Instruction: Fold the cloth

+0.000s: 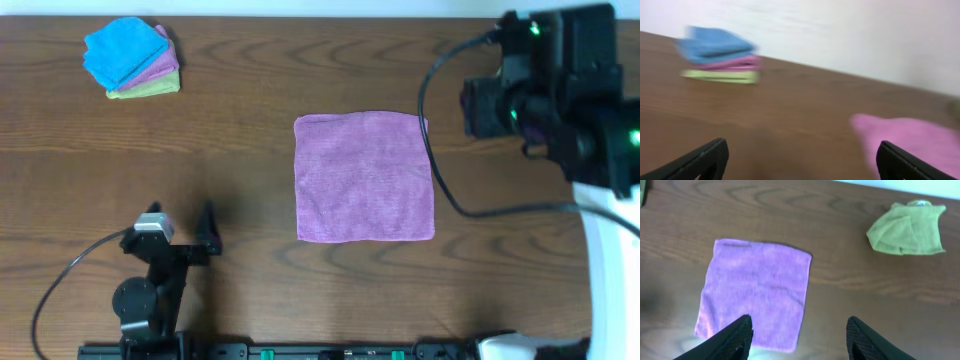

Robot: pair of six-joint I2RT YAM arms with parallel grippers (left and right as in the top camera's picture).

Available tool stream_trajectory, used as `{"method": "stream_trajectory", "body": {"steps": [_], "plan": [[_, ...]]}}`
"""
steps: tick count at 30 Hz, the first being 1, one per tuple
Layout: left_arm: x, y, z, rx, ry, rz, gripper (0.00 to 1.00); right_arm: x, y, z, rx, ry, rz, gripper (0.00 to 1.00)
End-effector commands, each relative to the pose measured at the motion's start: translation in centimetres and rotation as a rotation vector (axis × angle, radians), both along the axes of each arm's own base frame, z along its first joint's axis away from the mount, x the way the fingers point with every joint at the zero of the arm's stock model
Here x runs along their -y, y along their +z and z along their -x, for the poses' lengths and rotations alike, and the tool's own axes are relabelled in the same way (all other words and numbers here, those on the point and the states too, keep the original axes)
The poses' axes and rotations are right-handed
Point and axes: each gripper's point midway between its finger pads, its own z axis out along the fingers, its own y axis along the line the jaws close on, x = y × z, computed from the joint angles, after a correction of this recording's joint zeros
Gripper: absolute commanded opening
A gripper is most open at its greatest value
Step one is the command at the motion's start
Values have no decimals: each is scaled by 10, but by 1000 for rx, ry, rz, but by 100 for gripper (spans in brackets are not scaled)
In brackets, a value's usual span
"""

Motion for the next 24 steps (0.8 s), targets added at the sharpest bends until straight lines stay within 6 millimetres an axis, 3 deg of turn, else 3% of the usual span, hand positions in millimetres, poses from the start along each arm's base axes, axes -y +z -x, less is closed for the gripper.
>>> {"method": "stream_trajectory", "body": {"steps": [1, 7, 14, 20, 24], "plan": [[46, 15, 12, -1, -266, 262, 95, -3, 15, 33, 23, 20, -26, 62], [78, 49, 33, 38, -496, 423, 95, 2, 49, 98, 131, 66, -64, 70], [77, 52, 33, 49, -493, 428, 96, 17, 67, 160, 228, 73, -94, 77], [76, 41, 31, -2, -474, 450, 95, 24, 57, 188, 181, 40, -125, 76], [100, 52, 54, 2, -666, 410, 96, 5, 60, 200, 172, 123, -217, 73]]}}
